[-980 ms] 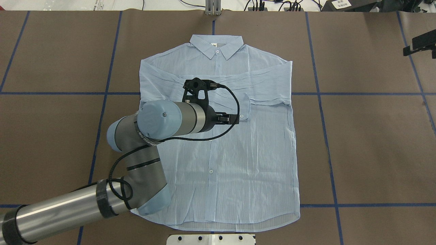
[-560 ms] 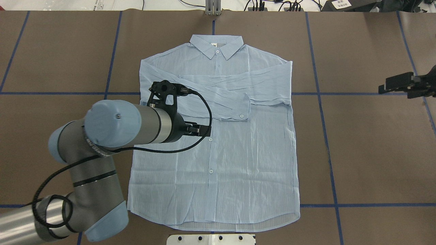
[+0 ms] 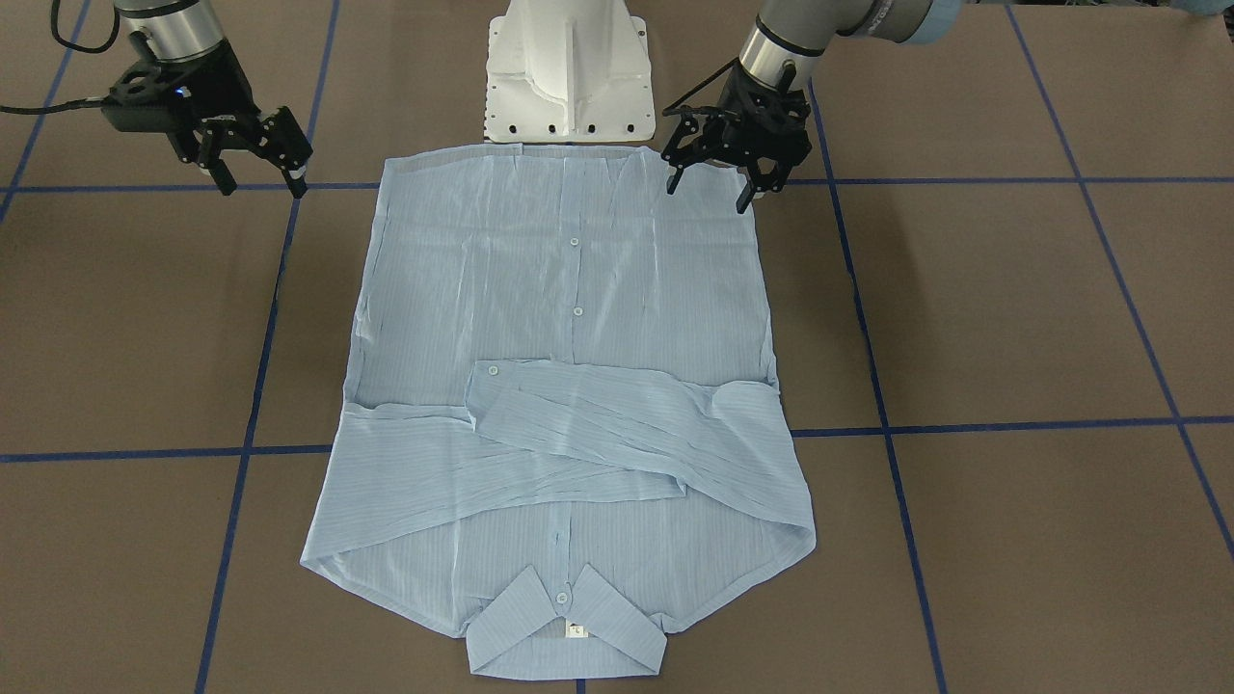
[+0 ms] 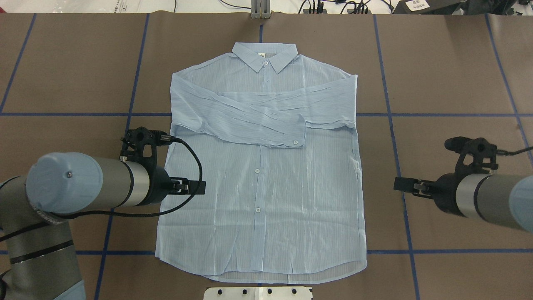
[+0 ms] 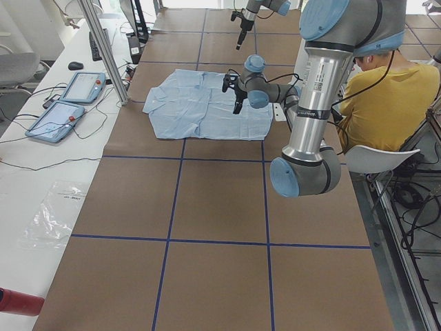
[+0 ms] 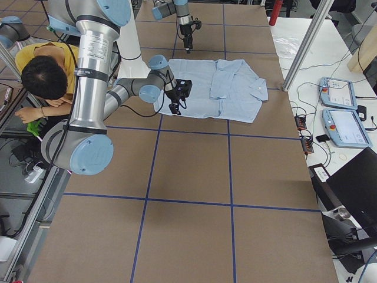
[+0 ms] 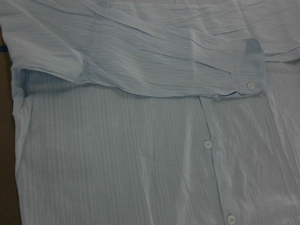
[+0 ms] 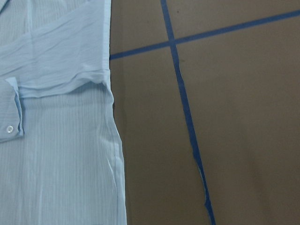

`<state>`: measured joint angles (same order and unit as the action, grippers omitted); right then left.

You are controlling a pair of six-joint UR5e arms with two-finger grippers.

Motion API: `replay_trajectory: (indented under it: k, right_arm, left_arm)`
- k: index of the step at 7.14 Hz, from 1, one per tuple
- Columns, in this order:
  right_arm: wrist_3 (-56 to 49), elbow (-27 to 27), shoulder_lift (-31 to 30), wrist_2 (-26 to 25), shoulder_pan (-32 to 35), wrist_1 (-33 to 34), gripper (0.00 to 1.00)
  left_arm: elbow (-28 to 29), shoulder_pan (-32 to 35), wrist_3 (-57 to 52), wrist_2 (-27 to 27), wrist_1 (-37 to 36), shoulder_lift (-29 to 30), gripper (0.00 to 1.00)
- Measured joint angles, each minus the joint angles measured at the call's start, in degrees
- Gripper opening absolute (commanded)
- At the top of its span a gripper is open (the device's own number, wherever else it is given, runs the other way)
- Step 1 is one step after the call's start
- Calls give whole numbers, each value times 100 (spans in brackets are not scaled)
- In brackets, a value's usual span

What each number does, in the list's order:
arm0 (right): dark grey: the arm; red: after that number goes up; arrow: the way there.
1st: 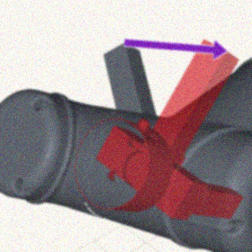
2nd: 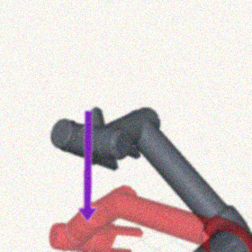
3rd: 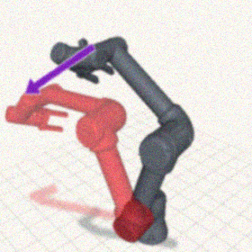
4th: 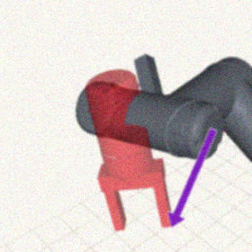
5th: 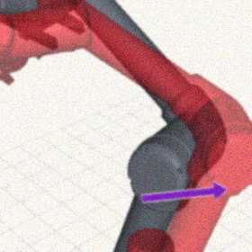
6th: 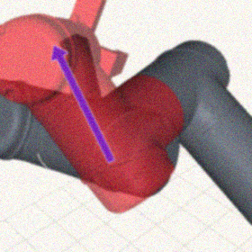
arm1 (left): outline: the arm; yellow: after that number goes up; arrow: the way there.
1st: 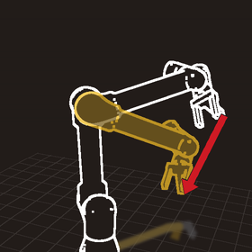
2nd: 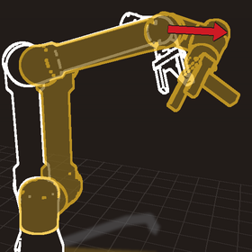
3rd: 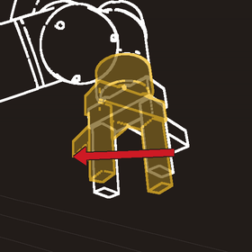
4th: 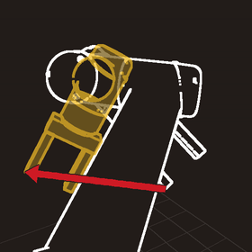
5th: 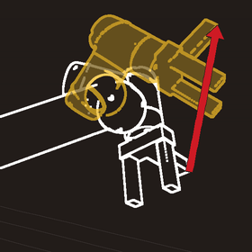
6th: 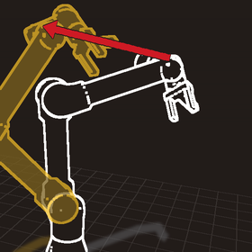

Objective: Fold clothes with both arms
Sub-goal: 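Move the left and right grippers to the shirt hem corners nearest the robot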

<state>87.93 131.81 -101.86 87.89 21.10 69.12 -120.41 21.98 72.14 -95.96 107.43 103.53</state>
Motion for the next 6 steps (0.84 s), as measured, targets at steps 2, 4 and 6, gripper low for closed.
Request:
replay_trajectory:
  k: [2,4,6]
  right_arm:
    - [419,15,-57,-548,-670,0,100]
    - [480,13,-61,-642,-779,-2,100]
    - [487,12,-60,-660,-796,-4,100]
  left_arm:
    - [-37,-731,713,541,-20,-365,93]
    - [45,-1126,1035,736,-44,-543,64]
    - [129,-1204,1102,886,-53,-729,64]
